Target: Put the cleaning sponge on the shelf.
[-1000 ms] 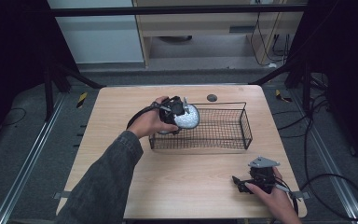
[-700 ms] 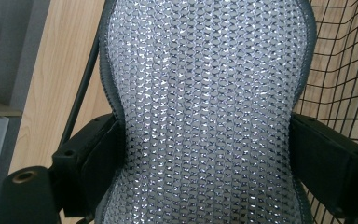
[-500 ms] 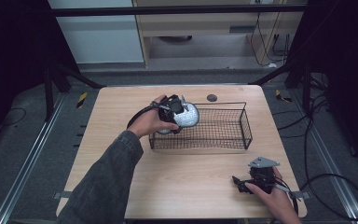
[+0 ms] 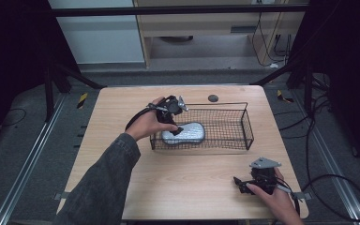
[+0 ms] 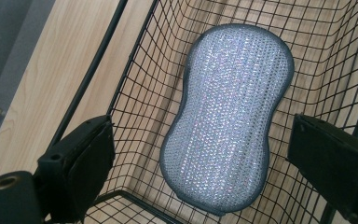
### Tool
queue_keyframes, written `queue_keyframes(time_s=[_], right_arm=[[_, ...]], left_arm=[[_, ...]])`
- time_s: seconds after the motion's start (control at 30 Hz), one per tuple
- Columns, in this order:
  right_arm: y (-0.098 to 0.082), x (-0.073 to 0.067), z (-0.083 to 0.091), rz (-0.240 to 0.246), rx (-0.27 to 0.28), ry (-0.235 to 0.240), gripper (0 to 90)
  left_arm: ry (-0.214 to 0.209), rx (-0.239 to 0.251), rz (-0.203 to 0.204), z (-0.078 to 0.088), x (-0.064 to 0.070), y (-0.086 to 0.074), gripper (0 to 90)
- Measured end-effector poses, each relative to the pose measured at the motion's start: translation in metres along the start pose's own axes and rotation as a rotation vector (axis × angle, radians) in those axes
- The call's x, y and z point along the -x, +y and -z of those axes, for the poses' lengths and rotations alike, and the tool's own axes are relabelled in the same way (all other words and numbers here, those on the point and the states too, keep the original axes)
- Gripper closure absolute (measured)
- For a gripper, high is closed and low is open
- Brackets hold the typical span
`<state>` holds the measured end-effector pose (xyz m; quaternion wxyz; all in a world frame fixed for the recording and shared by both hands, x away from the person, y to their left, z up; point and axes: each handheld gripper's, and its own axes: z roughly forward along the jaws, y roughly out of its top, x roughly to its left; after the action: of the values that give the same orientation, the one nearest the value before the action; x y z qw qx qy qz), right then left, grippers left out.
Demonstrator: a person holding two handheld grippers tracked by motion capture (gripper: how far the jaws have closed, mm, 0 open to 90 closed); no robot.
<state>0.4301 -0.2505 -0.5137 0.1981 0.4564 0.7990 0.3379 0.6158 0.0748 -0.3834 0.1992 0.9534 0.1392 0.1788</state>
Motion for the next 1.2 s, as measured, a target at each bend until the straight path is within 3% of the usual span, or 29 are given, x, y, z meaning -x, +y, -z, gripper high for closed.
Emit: queue_keyframes(time_s=[0.47, 0.83, 0.93, 1.07, 1.2], right_arm=[[0.0, 0.0, 0.0, -0.002, 0.0, 0.0, 0.3], [0.0, 0.0, 0.0, 0.0, 0.001, 0.0, 0.3], [0.0, 0.0, 0.0, 0.0, 0.0, -0.001, 0.3], [0.0, 0.0, 0.0, -0.003, 0.001, -0.001, 0.3], [0.0, -0.001, 0.0, -0.006, 0.001, -0.002, 0.3]], left_arm=[[-0.018, 0.071, 0.006, 0.012, 0.012, 0.002, 4.6], [-0.012, 0.145, 0.06, 0.026, 0.03, 0.002, 4.0], [-0.002, 0.144, 0.073, 0.026, 0.034, 0.001, 4.0], [-0.027, 0.168, 0.099, 0.026, 0.042, -0.002, 3.4], [-0.015, 0.173, 0.105, 0.028, 0.05, -0.005, 3.5]])
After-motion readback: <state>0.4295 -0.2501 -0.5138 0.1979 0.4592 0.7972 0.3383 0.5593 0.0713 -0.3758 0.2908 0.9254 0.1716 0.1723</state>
